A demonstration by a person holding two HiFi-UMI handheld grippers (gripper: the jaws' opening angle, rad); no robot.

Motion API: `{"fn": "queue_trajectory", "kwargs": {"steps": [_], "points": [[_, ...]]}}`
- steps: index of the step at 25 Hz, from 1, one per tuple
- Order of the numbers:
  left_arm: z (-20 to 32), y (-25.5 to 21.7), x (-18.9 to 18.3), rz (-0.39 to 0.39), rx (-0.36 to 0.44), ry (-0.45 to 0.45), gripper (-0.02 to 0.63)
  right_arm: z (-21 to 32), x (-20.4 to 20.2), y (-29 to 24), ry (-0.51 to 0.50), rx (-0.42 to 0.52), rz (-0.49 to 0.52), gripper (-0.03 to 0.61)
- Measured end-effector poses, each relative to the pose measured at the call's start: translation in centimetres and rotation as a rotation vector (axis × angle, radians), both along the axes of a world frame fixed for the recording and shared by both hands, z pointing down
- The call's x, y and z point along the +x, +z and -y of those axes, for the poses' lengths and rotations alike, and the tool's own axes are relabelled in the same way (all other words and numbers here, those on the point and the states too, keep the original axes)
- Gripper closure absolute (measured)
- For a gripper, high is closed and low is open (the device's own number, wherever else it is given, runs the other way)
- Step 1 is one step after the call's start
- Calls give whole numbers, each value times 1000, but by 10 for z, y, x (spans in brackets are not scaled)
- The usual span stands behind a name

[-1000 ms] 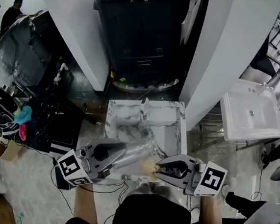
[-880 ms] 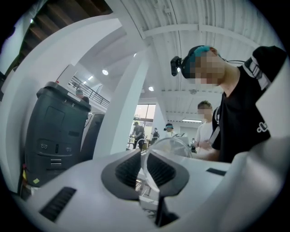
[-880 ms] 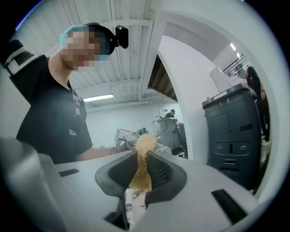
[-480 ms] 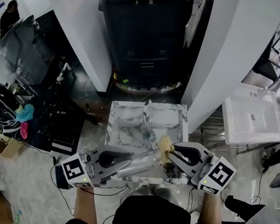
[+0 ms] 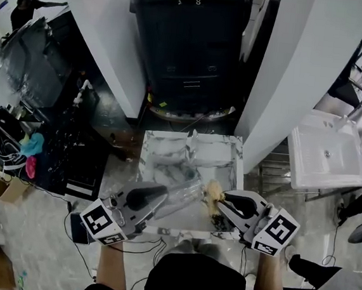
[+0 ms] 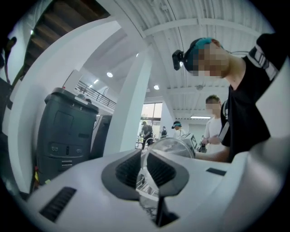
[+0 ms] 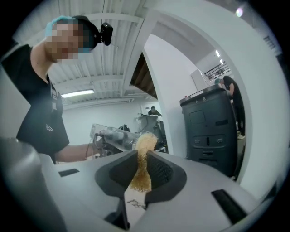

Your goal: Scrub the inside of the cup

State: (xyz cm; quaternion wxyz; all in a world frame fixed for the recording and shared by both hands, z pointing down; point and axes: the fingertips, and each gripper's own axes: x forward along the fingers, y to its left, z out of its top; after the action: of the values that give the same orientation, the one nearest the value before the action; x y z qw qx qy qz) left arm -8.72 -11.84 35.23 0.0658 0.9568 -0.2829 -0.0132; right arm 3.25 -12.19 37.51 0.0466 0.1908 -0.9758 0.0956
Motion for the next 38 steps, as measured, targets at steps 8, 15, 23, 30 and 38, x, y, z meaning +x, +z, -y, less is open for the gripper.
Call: {"fn": "queue_trajectory", "kwargs": {"steps": [8,15,23,30,38], "points": [[41,-21,19,136,97,-315,575,49,20,-22,434,154,-72,511],[66,-42,23,135,140,-673,575,66,39,-53,677,252,28,509],[71,-22,15,177,111,-714,575,69,40,-43,676,239,-10,511],[67,-30,19,179,107,-699,575,66,29,-39,635,260,-56,512],[65,-29,17,178,88,-691,575,67,27,-37,631,253,-61,513]]}}
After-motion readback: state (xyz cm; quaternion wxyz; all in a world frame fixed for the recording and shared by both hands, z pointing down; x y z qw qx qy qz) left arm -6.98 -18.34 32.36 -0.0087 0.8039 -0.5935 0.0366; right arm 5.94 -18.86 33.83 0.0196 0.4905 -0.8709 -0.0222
